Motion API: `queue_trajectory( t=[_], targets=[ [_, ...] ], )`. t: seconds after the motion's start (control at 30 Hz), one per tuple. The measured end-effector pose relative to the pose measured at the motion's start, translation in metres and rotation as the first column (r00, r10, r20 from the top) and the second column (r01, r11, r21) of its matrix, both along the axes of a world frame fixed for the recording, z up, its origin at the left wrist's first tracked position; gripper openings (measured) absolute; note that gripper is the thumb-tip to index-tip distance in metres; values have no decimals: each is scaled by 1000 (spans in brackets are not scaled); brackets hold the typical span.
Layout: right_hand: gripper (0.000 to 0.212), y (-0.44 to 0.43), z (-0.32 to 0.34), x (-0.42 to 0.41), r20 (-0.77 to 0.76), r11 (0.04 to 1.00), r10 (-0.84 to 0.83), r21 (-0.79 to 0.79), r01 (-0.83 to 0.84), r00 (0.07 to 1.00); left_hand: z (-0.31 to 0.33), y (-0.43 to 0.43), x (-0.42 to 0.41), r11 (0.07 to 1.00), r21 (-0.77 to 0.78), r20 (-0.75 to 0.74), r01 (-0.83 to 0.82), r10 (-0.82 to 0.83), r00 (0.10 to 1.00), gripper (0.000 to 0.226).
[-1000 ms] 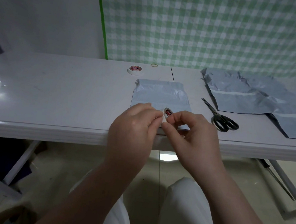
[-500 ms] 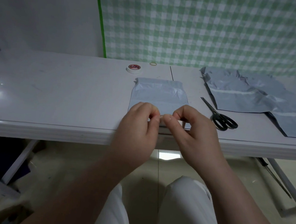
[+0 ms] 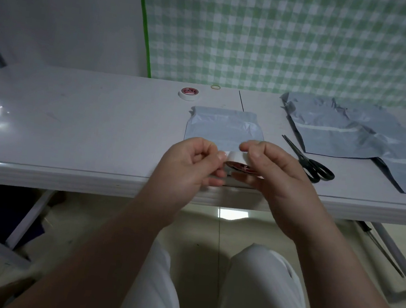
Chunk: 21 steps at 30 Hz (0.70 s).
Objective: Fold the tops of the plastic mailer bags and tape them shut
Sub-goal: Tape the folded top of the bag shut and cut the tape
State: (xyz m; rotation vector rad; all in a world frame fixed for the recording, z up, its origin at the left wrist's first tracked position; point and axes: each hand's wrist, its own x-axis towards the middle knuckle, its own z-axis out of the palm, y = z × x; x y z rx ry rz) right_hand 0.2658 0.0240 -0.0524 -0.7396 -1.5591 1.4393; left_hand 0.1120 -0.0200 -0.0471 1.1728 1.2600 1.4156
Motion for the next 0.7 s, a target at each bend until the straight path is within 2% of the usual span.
queue_trajectory(
  t=[0.07,0.13,0.27,0.37,0.43,0.53,0.63,0.7],
  targets=[
    [22,1,1,-4,-64,997,31,-68,-36,997,0,2,-3,1000,8,-13,-25,25,1000,14],
    [20,3,2,-7,-55,996,34,-86,-39,998,-2,4,-7,999,-5,-50,-43,43,998,16],
    [32,12,9,-12,158,997,-70,41,65,985,1,8,-15,997,-30,-210,-66,58,976,19],
    [49,29,19,-19,283,973,-221,134,189,933,13,21,-29,995,3,-286,-101,97,953,21],
    [49,44,27,-27,335,950,-300,191,248,893,23,34,-40,991,30,-306,-134,137,942,23],
    [39,68,37,-40,292,936,-346,169,308,892,36,58,-48,990,-35,-211,-134,124,970,23],
    [33,90,34,-56,204,960,-273,-8,280,940,39,80,-53,973,-221,56,-61,75,996,11],
    [34,101,27,-63,129,957,-224,-158,243,966,34,90,-55,952,-307,176,3,54,983,8]
  ],
)
